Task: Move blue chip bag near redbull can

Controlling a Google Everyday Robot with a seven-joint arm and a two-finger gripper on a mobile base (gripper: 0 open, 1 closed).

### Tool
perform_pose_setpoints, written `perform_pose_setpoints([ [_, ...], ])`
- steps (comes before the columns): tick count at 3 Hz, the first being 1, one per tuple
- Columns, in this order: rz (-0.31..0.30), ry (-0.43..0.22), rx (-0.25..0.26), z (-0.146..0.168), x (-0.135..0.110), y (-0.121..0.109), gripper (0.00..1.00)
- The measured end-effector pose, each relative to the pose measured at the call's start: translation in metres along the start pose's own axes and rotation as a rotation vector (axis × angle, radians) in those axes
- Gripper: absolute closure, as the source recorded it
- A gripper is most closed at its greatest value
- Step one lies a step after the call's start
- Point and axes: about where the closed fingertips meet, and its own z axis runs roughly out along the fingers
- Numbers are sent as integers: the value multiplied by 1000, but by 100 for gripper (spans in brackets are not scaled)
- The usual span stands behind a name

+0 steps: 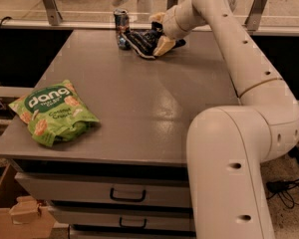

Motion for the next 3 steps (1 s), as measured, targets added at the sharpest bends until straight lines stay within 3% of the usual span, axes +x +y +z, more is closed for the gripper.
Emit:
perform_pose_setpoints([
  [3, 0, 0, 1, -9, -5, -9, 0],
])
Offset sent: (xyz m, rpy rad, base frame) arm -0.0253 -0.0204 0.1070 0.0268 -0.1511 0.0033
